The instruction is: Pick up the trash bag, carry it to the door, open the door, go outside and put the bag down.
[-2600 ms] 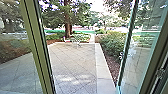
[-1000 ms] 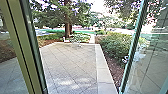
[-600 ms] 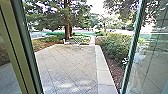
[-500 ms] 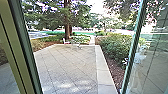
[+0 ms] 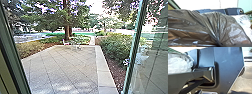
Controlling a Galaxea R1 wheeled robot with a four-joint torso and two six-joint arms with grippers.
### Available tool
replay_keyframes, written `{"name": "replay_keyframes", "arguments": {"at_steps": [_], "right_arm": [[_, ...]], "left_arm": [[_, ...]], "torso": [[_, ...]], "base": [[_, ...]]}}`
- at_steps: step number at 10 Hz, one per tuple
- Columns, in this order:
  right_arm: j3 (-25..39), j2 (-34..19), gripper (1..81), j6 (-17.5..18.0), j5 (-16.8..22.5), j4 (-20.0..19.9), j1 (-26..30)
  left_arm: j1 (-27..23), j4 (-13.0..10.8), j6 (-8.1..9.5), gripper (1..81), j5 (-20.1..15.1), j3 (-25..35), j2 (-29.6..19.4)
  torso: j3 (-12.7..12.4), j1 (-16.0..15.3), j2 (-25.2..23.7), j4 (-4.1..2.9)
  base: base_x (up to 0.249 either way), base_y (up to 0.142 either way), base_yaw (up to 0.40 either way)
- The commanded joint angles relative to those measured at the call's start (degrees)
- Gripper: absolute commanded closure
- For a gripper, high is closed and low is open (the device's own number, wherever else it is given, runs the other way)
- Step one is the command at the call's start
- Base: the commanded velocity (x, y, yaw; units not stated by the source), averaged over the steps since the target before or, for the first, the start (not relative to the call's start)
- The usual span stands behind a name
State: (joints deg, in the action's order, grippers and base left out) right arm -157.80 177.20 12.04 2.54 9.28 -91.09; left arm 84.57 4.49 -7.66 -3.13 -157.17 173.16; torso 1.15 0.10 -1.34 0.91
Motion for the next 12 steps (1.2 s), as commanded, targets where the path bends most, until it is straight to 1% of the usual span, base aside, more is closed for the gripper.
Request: {"name": "replay_keyframes", "arguments": {"at_steps": [1,4,10,12], "right_arm": [[0.66,0.81,1.0,-0.09,3.00,0.39,3.40],[0.75,0.81,1.0,-0.09,3.00,0.39,3.50],[0.75,0.81,1.0,-0.09,2.91,0.39,3.32],[0.75,0.81,1.0,-0.09,2.91,0.39,3.32]], "left_arm": [[-4.01,-0.36,-0.34,81.1,-3.28,0.20,0.09],[-4.09,-0.36,-0.43,81.1,-3.28,0.20,0.18],[-3.66,-0.53,-0.43,81.1,-3.46,0.29,1.85],[-3.31,-1.50,-0.43,81.1,-3.46,0.29,2.81]], "torso": [[0.00,-0.10,0.00,0.00],[0.02,-0.13,0.05,0.00],[0.06,-0.19,0.11,0.00],[0.06,-0.15,0.09,0.00]], "base": [[0.110,0.000,0.000],[0.110,0.000,0.000],[0.110,0.000,0.000],[0.103,0.000,0.000]]}}
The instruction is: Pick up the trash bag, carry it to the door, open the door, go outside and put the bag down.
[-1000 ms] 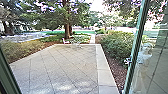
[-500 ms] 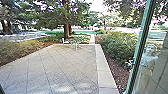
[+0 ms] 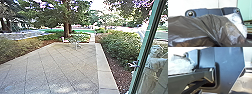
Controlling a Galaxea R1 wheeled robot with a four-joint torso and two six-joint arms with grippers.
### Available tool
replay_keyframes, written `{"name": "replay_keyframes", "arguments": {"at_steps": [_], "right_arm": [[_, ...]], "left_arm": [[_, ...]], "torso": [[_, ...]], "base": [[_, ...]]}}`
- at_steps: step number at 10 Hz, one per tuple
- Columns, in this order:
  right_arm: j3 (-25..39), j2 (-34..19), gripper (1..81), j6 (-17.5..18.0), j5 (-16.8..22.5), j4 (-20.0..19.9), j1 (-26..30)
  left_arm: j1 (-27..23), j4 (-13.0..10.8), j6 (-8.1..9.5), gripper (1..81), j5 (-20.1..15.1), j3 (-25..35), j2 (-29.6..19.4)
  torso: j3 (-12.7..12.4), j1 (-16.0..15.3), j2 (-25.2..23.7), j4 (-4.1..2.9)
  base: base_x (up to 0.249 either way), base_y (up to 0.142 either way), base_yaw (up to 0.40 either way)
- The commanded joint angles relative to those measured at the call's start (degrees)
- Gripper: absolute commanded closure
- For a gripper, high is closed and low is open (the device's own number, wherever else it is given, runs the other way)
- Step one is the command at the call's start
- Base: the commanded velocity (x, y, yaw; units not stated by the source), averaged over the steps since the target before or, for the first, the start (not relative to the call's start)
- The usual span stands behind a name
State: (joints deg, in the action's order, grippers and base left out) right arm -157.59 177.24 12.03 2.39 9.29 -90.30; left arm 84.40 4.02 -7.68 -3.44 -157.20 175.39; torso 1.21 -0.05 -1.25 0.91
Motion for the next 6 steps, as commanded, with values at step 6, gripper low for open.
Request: {"name": "replay_keyframes", "arguments": {"at_steps": [6], "right_arm": [[0.54,0.77,1.0,-0.08,3.06,0.38,2.44]], "left_arm": [[-2.96,-1.56,-0.41,81.1,-3.24,0.31,1.02]], "torso": [[0.00,-0.02,0.00,0.00]], "base": [[0.103,0.000,0.000]]}}
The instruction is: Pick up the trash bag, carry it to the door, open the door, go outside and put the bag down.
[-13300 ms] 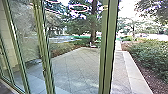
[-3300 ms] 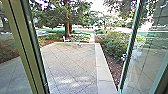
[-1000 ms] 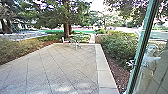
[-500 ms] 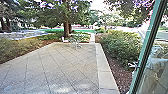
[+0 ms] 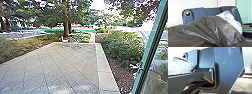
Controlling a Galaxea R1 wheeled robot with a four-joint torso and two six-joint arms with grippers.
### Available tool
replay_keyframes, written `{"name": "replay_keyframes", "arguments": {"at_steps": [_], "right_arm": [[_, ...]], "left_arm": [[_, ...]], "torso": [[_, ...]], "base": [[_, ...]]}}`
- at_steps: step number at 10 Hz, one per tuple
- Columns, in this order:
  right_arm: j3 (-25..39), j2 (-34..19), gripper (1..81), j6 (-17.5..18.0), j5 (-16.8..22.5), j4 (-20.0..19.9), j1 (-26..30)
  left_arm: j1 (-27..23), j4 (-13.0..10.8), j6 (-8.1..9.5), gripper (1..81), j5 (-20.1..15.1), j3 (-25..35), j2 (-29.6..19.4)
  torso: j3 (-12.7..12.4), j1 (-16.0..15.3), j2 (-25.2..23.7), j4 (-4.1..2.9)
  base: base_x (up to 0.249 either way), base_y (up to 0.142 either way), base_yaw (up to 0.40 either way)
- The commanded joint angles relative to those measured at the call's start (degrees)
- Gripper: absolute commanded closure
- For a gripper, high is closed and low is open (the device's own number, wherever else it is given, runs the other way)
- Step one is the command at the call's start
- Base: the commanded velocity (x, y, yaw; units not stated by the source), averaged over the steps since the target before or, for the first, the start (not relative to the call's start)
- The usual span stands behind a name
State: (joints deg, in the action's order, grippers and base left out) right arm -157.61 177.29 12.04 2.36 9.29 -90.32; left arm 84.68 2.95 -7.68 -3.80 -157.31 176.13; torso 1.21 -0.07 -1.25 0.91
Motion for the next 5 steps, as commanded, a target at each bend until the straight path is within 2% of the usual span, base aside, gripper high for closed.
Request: {"name": "replay_keyframes", "arguments": {"at_steps": [1,5], "right_arm": [[0.56,0.72,1.0,-0.09,3.08,0.29,2.38],[0.39,0.72,1.0,-0.09,3.08,0.29,2.38]], "left_arm": [[-3.24,-0.49,-0.41,81.1,-2.88,0.42,0.19],[-3.24,-0.49,-0.32,81.1,-2.79,0.33,-0.25]], "torso": [[0.00,0.00,0.00,0.00],[0.00,0.00,0.00,0.00]], "base": [[0.103,0.000,0.000],[0.103,0.000,0.000]]}}
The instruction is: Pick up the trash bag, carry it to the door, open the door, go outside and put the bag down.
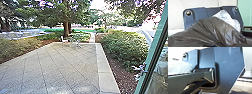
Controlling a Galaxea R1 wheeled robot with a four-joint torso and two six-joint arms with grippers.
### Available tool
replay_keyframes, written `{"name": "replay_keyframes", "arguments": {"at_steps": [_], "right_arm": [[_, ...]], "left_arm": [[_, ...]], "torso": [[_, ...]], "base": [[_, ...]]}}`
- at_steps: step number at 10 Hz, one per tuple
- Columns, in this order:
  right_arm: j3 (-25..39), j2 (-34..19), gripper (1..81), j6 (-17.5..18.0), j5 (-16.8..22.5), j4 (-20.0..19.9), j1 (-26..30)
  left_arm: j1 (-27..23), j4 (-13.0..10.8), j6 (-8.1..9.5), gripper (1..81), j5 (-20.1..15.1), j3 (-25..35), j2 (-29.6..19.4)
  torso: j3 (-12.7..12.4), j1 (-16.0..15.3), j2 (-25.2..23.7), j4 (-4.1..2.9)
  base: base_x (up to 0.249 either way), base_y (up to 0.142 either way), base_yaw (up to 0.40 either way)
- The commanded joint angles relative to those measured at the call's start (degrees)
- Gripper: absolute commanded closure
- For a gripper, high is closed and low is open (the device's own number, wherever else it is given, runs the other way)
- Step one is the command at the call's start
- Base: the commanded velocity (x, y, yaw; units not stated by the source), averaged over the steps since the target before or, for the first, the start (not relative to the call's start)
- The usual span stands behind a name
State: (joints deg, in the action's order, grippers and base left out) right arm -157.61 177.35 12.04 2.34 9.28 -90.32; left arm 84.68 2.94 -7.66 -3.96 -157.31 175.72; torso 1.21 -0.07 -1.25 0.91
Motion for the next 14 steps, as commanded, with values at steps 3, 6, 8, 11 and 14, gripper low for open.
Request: {"name": "replay_keyframes", "arguments": {"at_steps": [3,6,8,11,14], "right_arm": [[0.39,0.66,1.0,-0.09,3.11,0.30,2.46],[0.39,0.58,1.0,-0.09,3.11,0.39,2.55],[0.39,0.58,1.0,-0.09,3.11,0.39,2.64],[0.39,0.58,1.0,-0.09,3.11,0.39,2.73],[0.39,0.49,1.0,-0.09,3.11,0.39,2.64]], "left_arm": [[-3.24,-0.56,-0.34,81.1,-2.63,0.33,0.17],[-3.24,-0.56,-0.34,81.1,-2.63,0.33,0.17],[-3.24,-0.56,-0.34,81.1,-2.63,0.33,0.17],[-3.24,-0.56,-0.34,81.1,-2.63,0.33,0.17],[-3.24,-0.56,-0.34,81.1,-2.63,0.33,0.08]], "torso": [[0.00,0.00,0.00,0.00],[0.00,0.00,0.00,0.00],[0.00,0.00,0.00,0.00],[0.00,-0.02,0.00,0.00],[0.00,0.02,0.00,0.00]], "base": [[0.103,0.000,0.000],[0.103,0.000,0.000],[0.103,0.000,0.000],[0.103,0.000,0.000],[0.103,0.000,0.000]]}}
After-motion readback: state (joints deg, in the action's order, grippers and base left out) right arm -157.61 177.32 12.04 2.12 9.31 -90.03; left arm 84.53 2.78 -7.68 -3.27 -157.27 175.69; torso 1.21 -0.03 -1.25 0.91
